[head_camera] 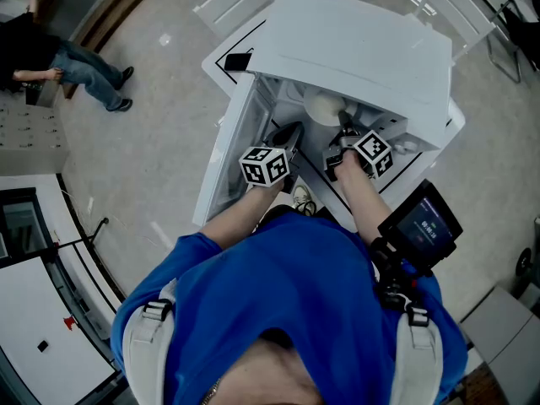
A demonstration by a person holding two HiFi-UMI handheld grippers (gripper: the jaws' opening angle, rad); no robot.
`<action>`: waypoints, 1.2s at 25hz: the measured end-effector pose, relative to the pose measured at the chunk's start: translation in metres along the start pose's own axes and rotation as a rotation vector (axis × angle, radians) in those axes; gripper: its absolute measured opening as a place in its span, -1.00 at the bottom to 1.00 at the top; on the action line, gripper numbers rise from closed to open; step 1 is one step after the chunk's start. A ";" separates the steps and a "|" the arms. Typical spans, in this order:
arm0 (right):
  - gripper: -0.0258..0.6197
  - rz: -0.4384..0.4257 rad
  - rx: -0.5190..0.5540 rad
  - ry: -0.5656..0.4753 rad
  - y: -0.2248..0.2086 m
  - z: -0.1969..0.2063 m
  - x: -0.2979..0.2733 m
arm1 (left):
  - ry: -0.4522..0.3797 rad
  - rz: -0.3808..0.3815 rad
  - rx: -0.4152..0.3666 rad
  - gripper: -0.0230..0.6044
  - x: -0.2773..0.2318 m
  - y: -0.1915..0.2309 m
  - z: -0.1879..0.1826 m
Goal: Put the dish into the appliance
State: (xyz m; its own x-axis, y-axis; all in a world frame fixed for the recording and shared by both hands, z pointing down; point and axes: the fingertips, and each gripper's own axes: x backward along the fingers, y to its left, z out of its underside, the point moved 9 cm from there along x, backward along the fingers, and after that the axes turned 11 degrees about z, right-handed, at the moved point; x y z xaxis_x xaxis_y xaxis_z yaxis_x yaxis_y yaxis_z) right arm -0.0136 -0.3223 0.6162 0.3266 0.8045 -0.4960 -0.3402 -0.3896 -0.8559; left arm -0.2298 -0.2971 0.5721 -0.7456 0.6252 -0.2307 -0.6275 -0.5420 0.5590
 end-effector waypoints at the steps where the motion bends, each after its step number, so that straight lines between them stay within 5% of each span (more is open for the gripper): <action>1: -0.74 0.002 0.006 0.005 0.000 0.000 0.000 | 0.001 0.002 0.000 -0.91 -0.001 0.000 0.000; 14: -0.52 -0.009 0.077 0.042 0.011 -0.011 0.017 | 0.001 0.006 -0.013 -0.91 -0.004 -0.015 -0.006; 30: -0.51 0.007 0.426 0.020 0.013 -0.013 0.020 | 0.043 -0.018 -0.105 -0.91 -0.023 -0.008 -0.002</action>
State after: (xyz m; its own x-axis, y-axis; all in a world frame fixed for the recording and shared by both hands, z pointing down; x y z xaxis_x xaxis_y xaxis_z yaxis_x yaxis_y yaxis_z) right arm 0.0003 -0.3174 0.5938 0.3388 0.7917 -0.5084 -0.6754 -0.1715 -0.7172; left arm -0.2080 -0.3084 0.5715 -0.7416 0.6119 -0.2752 -0.6592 -0.5881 0.4686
